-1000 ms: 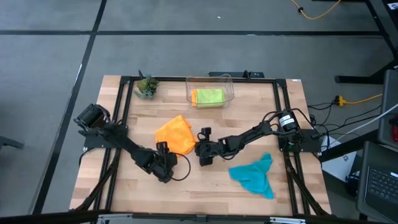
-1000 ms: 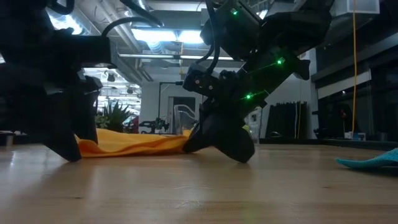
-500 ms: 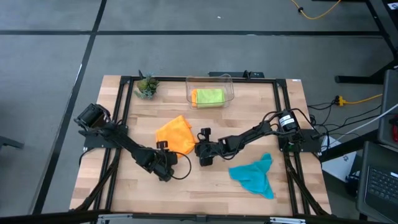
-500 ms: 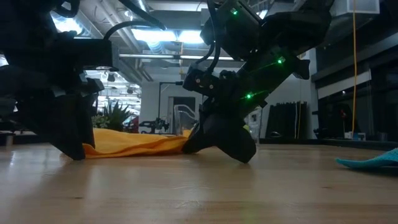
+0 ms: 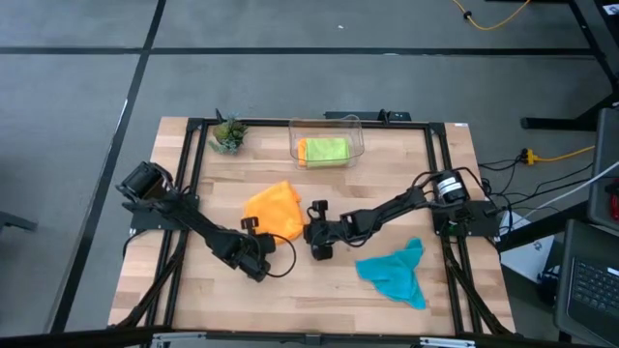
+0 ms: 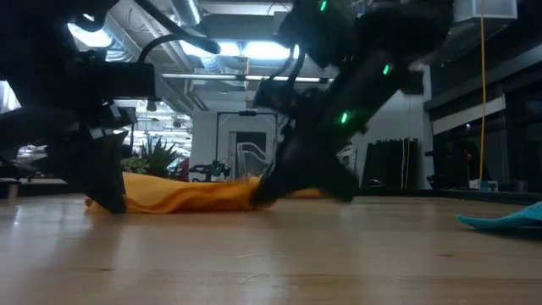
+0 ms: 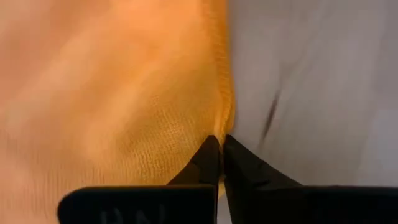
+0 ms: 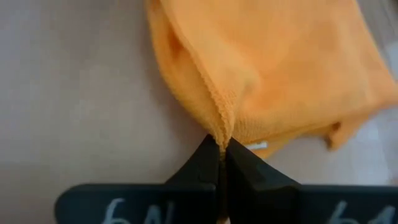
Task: Fold microfiber towels
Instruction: Fold the orange microfiber cloth
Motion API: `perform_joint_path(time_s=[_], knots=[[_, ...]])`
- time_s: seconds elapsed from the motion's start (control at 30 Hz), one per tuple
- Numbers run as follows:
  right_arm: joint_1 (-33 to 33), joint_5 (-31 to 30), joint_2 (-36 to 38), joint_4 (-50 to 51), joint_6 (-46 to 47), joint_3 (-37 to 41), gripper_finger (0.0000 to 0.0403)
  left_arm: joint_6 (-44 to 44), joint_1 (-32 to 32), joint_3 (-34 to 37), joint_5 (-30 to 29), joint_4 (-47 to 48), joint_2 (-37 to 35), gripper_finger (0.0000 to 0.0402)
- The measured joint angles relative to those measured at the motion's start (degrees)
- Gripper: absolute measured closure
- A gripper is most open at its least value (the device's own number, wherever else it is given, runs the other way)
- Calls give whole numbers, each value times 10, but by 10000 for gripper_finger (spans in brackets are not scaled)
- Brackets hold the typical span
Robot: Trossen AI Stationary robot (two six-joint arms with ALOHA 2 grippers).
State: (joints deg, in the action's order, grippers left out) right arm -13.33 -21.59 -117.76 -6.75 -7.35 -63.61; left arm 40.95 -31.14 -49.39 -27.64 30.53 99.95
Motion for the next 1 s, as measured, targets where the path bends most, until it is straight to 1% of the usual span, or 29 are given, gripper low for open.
perform_joint_path(time_s=[0.13,0.2,0.33,0.4,0.5,0.63,0.7,0.8,0.9,1.0], knots=[[-2,27,61,51,46,0,394,5,2,-21,-4,30,-13,401],[-4,26,92,80,60,-1,394,5,2,-53,-11,51,-26,401],[-8,25,150,116,69,0,394,5,1,-130,-37,157,-40,401],[-10,27,180,125,64,0,394,3,1,-182,-60,201,-42,401],[-10,38,223,136,54,0,394,-6,1,-255,-90,294,-44,401],[-13,52,287,161,54,0,394,-6,-2,-340,-130,376,-44,401],[-17,53,318,188,56,0,394,-6,-5,-381,-136,415,-44,401],[-23,53,361,219,69,0,394,-6,-7,-435,-138,454,-44,401],[-34,56,393,231,79,0,394,-7,-9,-483,-145,480,-44,401],[-48,88,416,229,88,0,394,-10,-9,-519,-149,483,-44,401]])
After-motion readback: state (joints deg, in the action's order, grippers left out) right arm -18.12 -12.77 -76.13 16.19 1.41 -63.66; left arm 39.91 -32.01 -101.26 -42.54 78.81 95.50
